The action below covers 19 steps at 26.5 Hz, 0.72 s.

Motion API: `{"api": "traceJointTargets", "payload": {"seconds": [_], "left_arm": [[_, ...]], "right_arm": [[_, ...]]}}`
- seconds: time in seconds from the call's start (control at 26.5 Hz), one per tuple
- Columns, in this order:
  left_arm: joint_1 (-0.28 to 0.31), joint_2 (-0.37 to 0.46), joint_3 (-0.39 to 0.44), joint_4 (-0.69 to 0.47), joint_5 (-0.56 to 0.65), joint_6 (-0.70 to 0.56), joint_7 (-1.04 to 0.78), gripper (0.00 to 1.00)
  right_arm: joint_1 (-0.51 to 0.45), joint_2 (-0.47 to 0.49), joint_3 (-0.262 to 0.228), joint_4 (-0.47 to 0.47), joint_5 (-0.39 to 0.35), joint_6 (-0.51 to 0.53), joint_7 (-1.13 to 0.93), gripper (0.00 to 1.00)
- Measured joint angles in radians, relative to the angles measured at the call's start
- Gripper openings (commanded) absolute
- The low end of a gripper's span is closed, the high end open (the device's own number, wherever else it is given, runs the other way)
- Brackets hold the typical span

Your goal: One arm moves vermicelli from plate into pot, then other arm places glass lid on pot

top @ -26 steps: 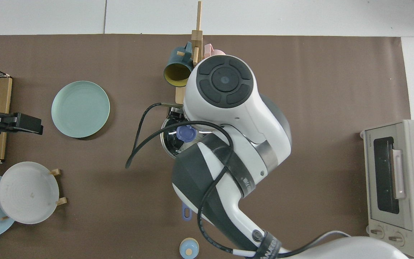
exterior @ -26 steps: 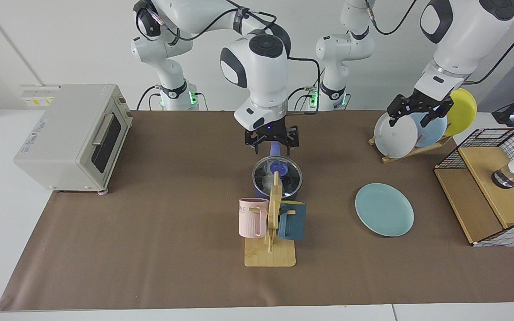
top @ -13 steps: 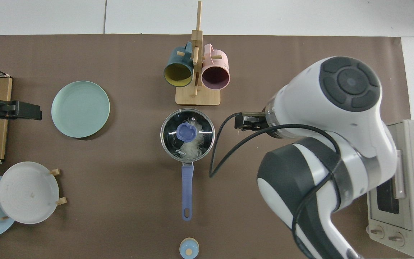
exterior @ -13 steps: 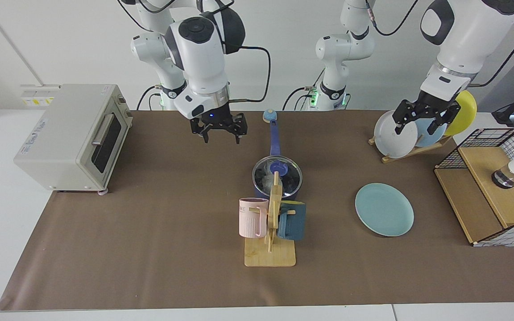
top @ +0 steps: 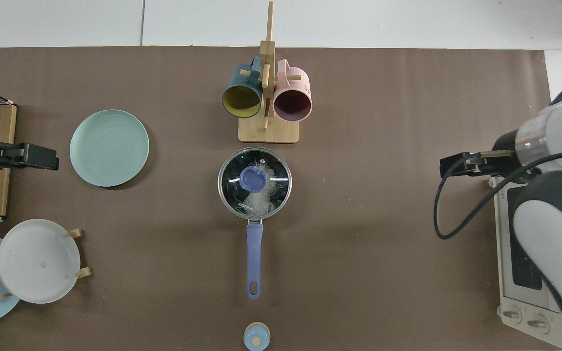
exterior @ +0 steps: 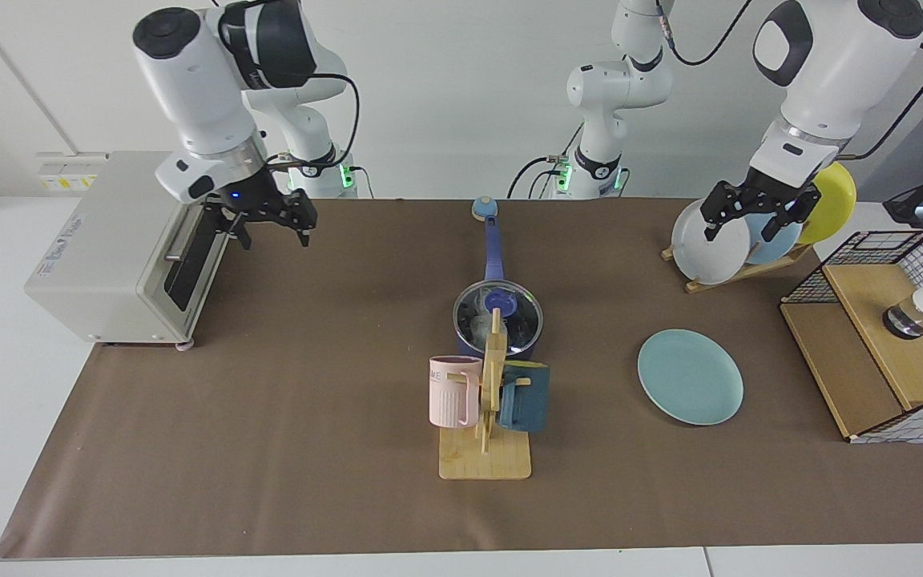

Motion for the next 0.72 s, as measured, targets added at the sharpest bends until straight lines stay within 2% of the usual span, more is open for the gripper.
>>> {"api": "traceJointTargets", "payload": {"seconds": [0.11, 0.23, 0.38, 0.72], "left_arm": [[0.000, -0.003, 0.000, 0.000, 0.000, -0.003, 0.000, 1.00], [0.000, -0.003, 0.000, 0.000, 0.000, -0.003, 0.000, 1.00], [0.000, -0.003, 0.000, 0.000, 0.000, -0.004, 0.000, 1.00], [0.000, -0.003, 0.000, 0.000, 0.000, -0.004, 0.000, 1.00]], "right_arm": [[0.000, -0.008, -0.062, 0.000, 0.001, -0.002, -0.075, 1.00], [-0.001, -0.009, -0.102, 0.003, 0.002, -0.002, -0.105, 1.00], [0.000, -0.007, -0.125, 0.010, 0.002, 0.000, -0.106, 1.00], [-0.014, -0.013, -0.141, 0.080, 0.001, -0.045, -0.106, 1.00]]}}
